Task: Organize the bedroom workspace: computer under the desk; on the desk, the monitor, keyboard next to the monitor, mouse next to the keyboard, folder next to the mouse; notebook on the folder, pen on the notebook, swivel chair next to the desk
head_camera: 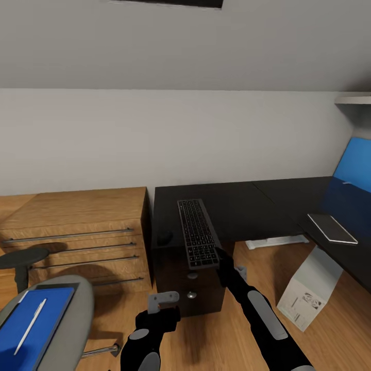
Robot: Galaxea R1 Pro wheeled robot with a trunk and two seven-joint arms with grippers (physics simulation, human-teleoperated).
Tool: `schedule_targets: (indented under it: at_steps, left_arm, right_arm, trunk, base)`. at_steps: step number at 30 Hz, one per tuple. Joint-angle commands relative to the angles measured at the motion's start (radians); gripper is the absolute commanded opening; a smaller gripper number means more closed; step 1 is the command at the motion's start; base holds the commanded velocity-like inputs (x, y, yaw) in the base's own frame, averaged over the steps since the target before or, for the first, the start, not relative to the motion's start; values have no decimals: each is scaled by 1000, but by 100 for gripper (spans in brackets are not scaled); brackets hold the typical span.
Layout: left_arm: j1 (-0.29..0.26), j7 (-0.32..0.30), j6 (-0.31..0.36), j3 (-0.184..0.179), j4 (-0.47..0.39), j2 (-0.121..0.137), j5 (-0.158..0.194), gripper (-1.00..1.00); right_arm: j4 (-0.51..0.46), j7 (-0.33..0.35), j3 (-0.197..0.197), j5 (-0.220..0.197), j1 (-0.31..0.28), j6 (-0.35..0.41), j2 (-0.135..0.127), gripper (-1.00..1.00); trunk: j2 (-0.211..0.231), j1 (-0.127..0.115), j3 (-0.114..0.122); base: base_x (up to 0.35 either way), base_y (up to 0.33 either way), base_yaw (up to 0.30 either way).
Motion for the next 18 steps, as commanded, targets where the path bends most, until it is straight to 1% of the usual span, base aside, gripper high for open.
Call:
schedule_targets:
  at_steps: [1, 6, 18]
  left_arm:
    - [-1, 9, 2, -1, -1, 0, 8, 100]
    - [-1, 9, 2, -1, -1, 1, 9, 100]
    - [-1, 9, 3, -1, -1, 2, 10, 100]
  right_arm:
    - [-2, -6, 0, -7, -1, 2, 0, 100]
    - [-2, -6, -2, -7, -1, 2, 0, 100]
    - [0, -6, -61, -4, -2, 2, -3, 100]
  trunk:
    - [-1, 0, -1]
    - [-1, 0, -1]
    - [-1, 0, -1]
  base:
    - [0, 0, 0]
    - [0, 0, 0]
    - [0, 0, 0]
